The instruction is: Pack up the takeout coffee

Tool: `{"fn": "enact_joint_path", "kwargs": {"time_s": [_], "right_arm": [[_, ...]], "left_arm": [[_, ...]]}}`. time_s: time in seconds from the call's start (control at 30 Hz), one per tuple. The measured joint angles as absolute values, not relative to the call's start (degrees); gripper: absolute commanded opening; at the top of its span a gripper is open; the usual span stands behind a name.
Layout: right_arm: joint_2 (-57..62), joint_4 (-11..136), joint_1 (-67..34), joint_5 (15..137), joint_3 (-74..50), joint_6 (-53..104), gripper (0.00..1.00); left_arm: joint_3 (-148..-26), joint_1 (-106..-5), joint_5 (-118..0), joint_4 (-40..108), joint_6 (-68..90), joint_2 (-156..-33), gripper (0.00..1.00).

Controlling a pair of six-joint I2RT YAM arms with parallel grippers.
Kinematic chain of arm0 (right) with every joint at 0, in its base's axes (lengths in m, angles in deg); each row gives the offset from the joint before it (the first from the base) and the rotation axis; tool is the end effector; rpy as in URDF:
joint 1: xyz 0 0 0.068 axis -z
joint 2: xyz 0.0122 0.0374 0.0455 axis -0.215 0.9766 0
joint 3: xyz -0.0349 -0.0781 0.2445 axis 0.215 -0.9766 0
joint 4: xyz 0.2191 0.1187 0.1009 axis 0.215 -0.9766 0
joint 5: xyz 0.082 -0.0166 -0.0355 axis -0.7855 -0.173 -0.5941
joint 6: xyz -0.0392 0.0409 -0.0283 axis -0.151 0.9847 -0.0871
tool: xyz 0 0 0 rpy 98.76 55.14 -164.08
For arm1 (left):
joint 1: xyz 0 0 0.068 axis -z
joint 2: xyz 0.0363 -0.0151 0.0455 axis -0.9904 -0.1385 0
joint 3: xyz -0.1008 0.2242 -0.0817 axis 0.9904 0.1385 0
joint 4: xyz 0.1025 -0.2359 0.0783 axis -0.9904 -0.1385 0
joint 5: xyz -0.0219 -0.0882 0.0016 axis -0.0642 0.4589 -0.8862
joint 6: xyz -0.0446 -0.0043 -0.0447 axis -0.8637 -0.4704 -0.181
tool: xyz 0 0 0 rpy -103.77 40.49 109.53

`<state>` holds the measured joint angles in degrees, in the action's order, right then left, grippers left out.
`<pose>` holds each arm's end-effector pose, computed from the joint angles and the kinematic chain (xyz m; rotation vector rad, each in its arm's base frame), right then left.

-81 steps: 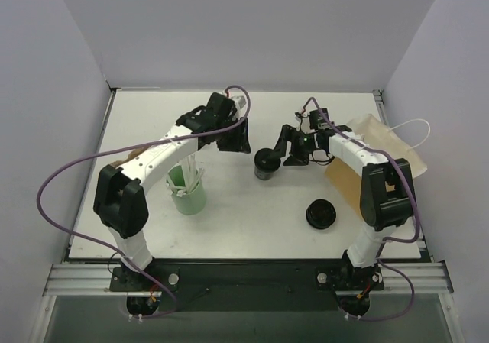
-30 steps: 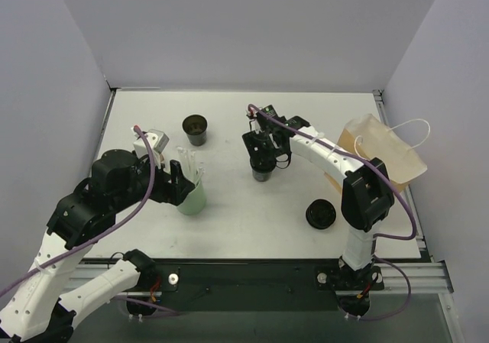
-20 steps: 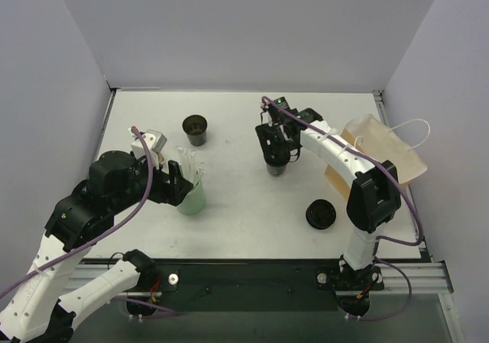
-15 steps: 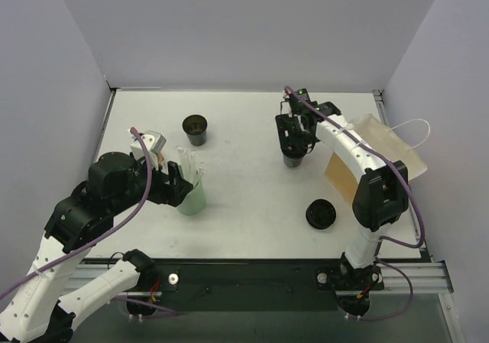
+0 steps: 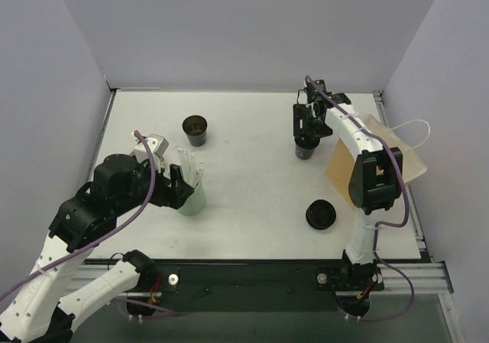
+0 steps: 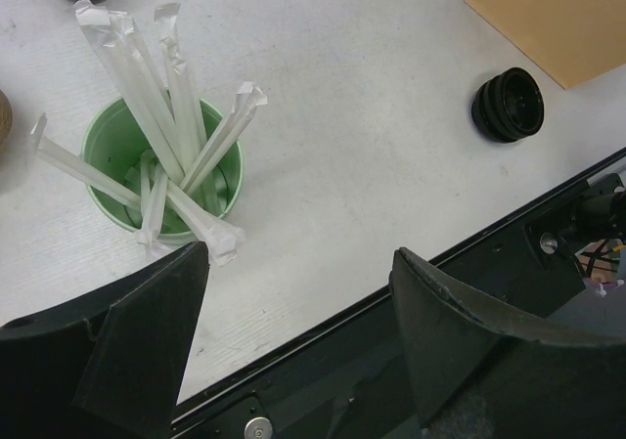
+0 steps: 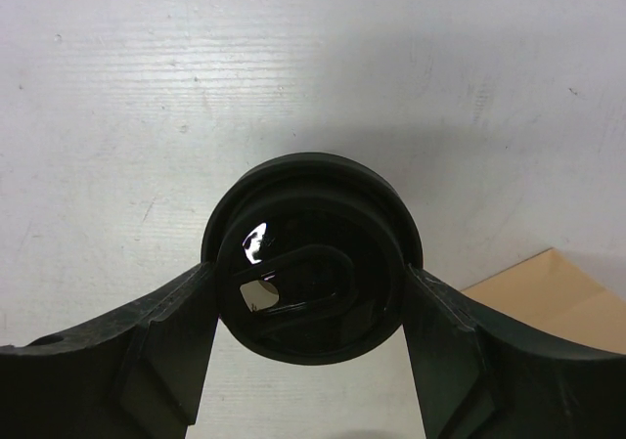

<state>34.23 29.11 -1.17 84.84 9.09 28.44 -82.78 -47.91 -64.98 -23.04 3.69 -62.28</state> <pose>0.4420 0.1060 0.2404 -0.0768 2.4410 0.1586 0.1221 -0.0848 0.3830 0.2998 2.1326 -0.5912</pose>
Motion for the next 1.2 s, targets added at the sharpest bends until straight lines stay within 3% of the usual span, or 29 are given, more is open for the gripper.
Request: {"fn": "enact_joint_path", "kwargs": {"time_s": [0.23,0.43,0.7,0.83,1.2], "right_arm": [[34.51,29.89,-1.17,84.45,10.18,29.05,0.80],[34.31,29.85,-1.17,84.43,10.18,29.03,0.85],[30.16,27.55,-1.36,84.12,12.54,29.05,0.85],[23.47,25.08,-2.37,83.90,14.49,29.12,0.84],[-0.44,15.97,0.15,88.36,9.92,29.12,0.82]], "left_arm": [[-82.78,-47.91,-64.98,-23.04,3.67,-62.11,0.85],[-82.78,-47.91,-64.61,-23.07,3.56,-61.89,0.86],[-82.78,-47.91,-64.13,-23.18,3.16,-61.41,0.90],[-82.78,-47.91,-63.65,-23.35,2.97,-60.75,0.97],[-80.86,-47.91,-63.08,-24.60,0.47,-54.41,0.97]]}}
